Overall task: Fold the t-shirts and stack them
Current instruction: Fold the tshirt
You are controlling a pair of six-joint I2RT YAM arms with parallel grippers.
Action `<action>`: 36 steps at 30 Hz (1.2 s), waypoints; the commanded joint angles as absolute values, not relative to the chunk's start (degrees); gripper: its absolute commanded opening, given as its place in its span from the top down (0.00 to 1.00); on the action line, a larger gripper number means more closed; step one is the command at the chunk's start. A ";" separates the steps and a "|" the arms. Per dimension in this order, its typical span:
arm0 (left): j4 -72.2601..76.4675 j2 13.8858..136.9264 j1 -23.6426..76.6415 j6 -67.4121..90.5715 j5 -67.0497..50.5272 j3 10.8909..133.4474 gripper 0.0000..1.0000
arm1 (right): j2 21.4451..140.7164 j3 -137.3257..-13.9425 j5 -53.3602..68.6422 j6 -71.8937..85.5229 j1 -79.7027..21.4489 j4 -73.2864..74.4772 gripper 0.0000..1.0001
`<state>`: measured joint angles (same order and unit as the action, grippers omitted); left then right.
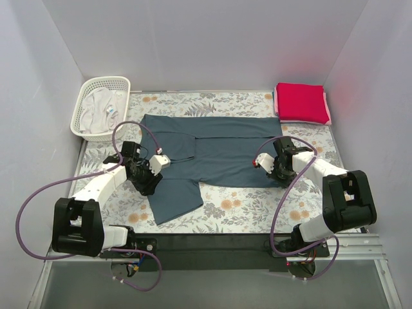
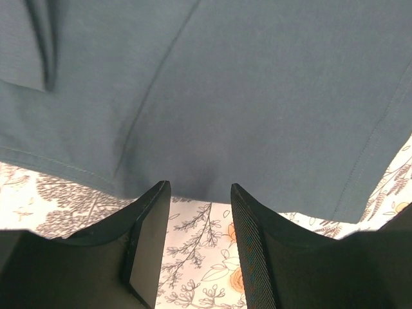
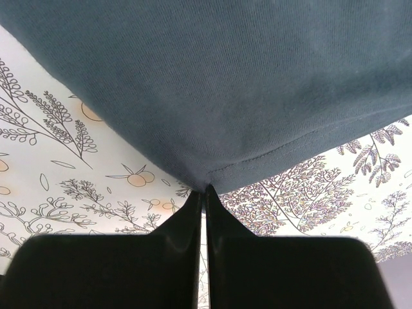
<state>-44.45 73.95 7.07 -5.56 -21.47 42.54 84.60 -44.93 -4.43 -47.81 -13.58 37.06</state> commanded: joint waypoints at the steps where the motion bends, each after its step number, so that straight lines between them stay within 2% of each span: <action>1: -40.18 72.07 8.17 -7.12 -19.69 40.17 0.59 | 85.17 -46.76 -4.40 -47.55 -13.71 37.00 0.99; 9: -35.78 73.21 10.37 -9.13 -16.53 34.38 0.62 | 85.69 -47.37 -4.48 -47.37 -13.80 37.26 0.99; 16: -36.46 73.48 10.55 -10.81 -14.50 30.94 0.89 | 85.52 -47.29 -4.92 -47.72 -13.80 37.35 0.99; 17: -37.52 72.43 10.55 -11.07 -14.68 31.02 0.95 | 85.43 -47.29 -5.01 -47.81 -13.71 37.35 0.99; 19: -40.67 71.02 10.55 -11.08 -14.59 31.55 1.00 | 85.08 -47.46 -5.10 -47.90 -13.71 37.62 0.99; 28: -54.83 61.10 10.46 -10.11 -18.28 36.65 1.00 | 77.70 -46.06 -4.31 -49.13 -13.54 41.22 0.99; 36: -60.99 58.36 9.23 -8.96 -19.95 42.71 1.00 | 72.60 -48.51 -2.82 -51.24 -11.34 45.00 0.99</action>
<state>-56.73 59.33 10.15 -9.37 -18.50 39.40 73.63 -45.76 -3.84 -49.17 -12.84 41.95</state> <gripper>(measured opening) 0.012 0.023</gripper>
